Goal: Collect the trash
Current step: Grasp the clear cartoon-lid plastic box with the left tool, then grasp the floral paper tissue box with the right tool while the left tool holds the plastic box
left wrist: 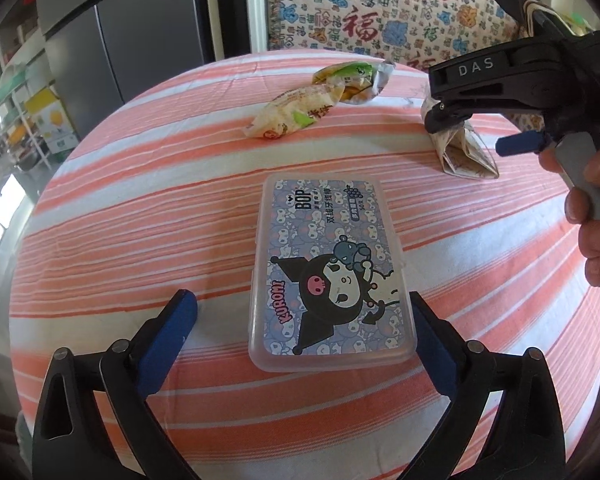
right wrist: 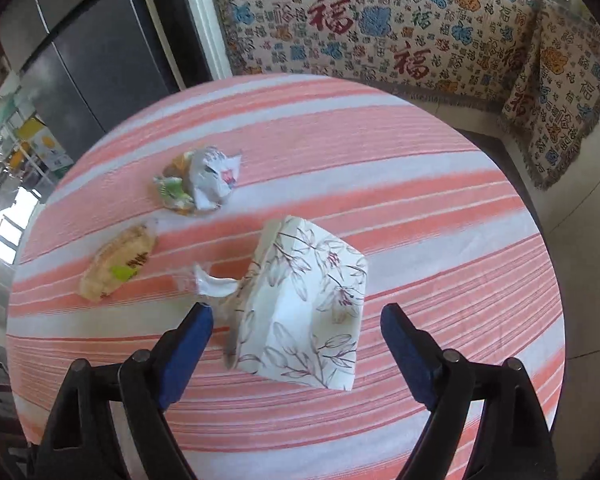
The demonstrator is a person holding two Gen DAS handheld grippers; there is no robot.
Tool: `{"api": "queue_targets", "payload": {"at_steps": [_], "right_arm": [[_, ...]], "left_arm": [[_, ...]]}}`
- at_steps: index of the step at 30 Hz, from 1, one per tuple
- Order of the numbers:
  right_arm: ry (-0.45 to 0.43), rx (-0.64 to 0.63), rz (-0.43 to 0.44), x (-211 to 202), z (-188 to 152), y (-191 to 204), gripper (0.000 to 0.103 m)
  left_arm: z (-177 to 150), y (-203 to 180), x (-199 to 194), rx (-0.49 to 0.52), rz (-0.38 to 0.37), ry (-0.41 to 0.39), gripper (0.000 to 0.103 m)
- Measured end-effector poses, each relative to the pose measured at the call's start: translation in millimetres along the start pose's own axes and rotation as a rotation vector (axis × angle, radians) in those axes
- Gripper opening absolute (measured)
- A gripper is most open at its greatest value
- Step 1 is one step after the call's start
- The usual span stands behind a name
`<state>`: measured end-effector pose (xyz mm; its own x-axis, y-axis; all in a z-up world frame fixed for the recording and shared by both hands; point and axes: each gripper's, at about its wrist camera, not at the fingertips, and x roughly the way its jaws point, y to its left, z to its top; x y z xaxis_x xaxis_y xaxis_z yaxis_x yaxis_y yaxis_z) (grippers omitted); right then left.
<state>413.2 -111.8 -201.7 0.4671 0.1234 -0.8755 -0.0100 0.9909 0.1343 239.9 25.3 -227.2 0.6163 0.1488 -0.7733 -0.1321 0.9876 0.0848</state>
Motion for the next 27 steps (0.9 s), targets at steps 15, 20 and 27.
{"api": "queue_targets", "payload": {"at_steps": [15,20,27], "right_arm": [[0.09,-0.327,0.185,-61,-96,-27,0.041],[0.074,-0.319,0.194,-65,-104,-40,0.044],[0.08,-0.355,0.145,-70,-96,-33,0.055]], "left_arm": [[2,-1,0,0.001,0.002,0.001,0.101],[0,6,-5,-0.021,-0.061,-0.012,0.1],[3,11,-14,0.015,-0.126,-0.004,0.1]]}}
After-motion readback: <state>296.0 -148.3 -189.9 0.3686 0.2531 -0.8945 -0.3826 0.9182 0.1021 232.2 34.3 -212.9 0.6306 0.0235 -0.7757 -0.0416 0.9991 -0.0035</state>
